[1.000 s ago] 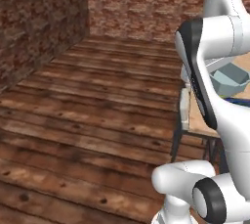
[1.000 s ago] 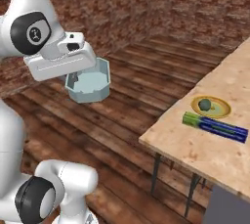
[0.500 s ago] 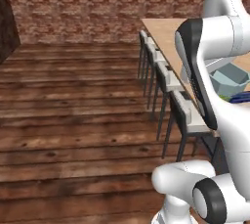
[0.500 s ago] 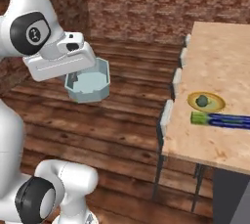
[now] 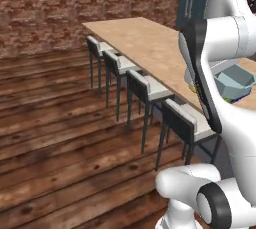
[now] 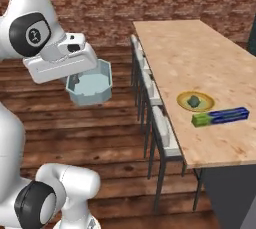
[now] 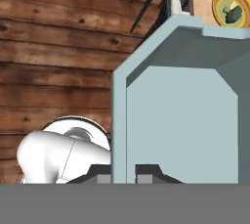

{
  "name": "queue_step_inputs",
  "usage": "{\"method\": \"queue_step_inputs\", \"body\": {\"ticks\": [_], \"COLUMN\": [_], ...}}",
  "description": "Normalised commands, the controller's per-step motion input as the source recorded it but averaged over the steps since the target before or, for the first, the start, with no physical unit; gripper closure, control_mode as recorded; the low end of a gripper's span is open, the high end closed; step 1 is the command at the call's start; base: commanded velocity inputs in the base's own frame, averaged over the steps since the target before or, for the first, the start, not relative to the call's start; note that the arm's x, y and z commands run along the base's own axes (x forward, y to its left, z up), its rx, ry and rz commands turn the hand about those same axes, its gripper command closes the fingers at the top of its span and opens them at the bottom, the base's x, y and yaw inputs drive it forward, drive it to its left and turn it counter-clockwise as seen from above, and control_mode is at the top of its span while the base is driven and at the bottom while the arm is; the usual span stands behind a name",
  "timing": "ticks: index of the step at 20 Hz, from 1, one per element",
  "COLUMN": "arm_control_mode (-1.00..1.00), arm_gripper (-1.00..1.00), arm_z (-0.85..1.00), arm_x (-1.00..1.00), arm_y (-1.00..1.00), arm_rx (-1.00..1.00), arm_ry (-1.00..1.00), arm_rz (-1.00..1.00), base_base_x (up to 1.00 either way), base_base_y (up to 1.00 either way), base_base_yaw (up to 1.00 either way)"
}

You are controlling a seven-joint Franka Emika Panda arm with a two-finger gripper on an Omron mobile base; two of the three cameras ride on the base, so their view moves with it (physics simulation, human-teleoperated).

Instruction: Retrieve the tupperware and aluminum foil from the cabinet and place them on the dining counter near the plate with lemon wedge and broccoli to prepare for storing leftovers.

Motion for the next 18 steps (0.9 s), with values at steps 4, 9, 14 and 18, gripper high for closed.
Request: {"method": "queue_step_inputs", "body": {"ticks": [4, 9, 14, 18], "arm_control_mode": [1.0, 1.0, 1.0, 1.0], "arm_gripper": [1.0, 1.0, 1.0, 1.0], "arm_z": [0.0, 0.0, 0.0, 0.0], "arm_x": [0.0, 0.0, 0.0, 0.0], "arm_y": [0.0, 0.0, 0.0, 0.0], "arm_rx": [0.0, 0.0, 0.0, 0.0], "arm_ry": [0.0, 0.0, 0.0, 0.0], "arm_rz": [0.0, 0.0, 0.0, 0.0], "base_base_x": [0.71, 0.7, 0.67, 0.62], "base_base_y": [0.82, 0.82, 0.78, 0.76], "base_base_yaw": [-0.64, -0.64, -0.65, -0.67]}}
